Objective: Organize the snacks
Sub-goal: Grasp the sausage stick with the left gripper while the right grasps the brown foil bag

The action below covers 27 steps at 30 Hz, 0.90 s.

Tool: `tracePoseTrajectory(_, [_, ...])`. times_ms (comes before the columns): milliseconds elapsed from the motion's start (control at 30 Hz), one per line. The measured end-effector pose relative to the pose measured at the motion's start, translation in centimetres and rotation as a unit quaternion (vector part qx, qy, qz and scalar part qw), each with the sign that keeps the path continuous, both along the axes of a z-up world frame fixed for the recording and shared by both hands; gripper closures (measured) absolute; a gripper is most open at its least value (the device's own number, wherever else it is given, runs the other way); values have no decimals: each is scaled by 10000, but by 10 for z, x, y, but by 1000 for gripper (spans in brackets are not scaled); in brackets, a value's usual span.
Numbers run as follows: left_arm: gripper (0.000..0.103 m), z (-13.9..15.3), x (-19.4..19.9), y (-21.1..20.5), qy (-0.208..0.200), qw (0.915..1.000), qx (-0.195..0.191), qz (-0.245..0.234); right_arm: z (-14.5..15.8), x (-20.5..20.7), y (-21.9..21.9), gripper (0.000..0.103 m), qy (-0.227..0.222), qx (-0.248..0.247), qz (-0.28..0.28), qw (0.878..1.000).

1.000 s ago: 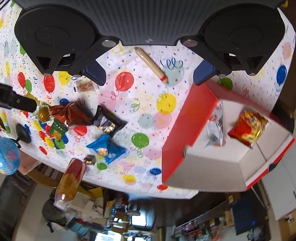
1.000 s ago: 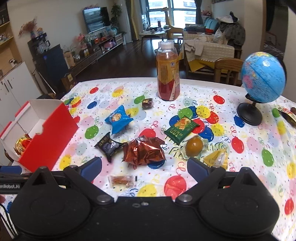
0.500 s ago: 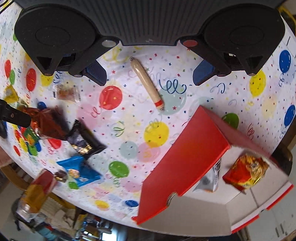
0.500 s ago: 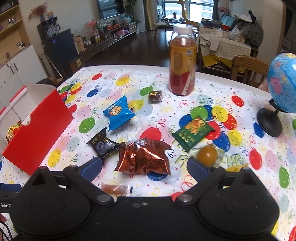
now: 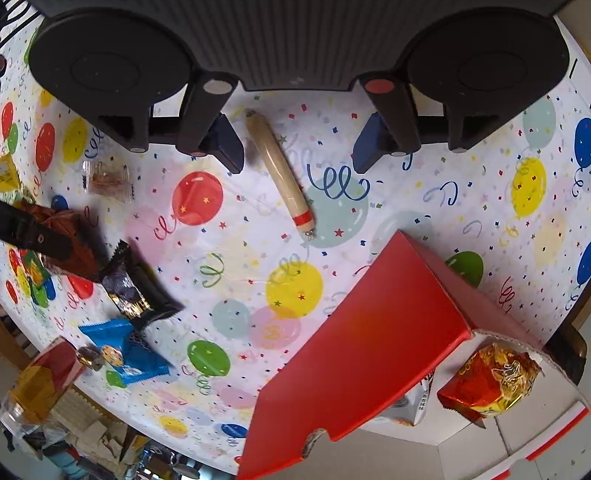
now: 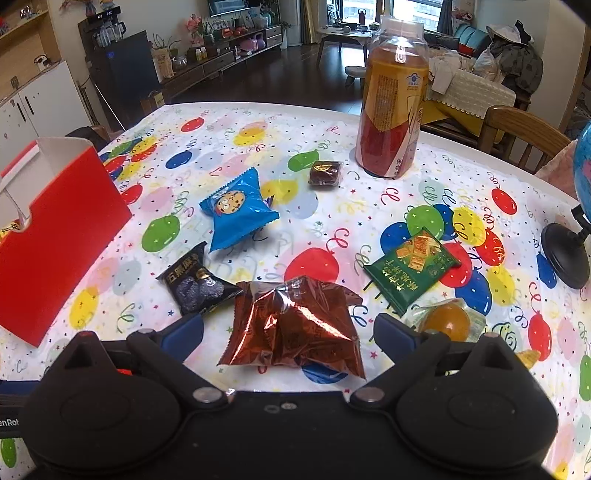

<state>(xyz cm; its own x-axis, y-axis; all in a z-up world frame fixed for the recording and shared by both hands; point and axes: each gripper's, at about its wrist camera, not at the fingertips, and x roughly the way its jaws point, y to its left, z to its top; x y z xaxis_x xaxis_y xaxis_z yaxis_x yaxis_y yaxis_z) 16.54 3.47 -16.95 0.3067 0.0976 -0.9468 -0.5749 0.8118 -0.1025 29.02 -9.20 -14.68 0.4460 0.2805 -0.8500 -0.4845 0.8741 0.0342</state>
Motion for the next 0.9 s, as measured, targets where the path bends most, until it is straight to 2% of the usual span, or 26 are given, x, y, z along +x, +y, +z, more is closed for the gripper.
tracePoseTrajectory(167, [46, -1, 6, 2, 1, 10000, 56, 37, -6, 3, 4, 7, -3, -79, 9, 10000])
tracePoseTrajectory(267, [60, -1, 8, 0, -24, 9999, 121, 27, -8, 4, 5, 12, 7, -118, 21, 9999])
tracePoseTrajectory(400, [87, -1, 10, -1, -26, 9997, 225, 52, -11, 3, 7, 23, -20, -226, 45, 9997])
tracePoseTrajectory(533, [92, -2, 10, 2, -71, 9998, 188, 22, -11, 0, 7, 31, -104, -299, 74, 9995])
tracePoseTrajectory(667, [92, -1, 9, 4, -110, 9999, 122, -22, -8, -3, 6, 45, -145, -309, 91, 9994])
tracePoseTrajectory(900, [92, 0, 5, 6, -125, 9998, 73, -97, 1, -12, -2, 49, -170, -205, 59, 9996])
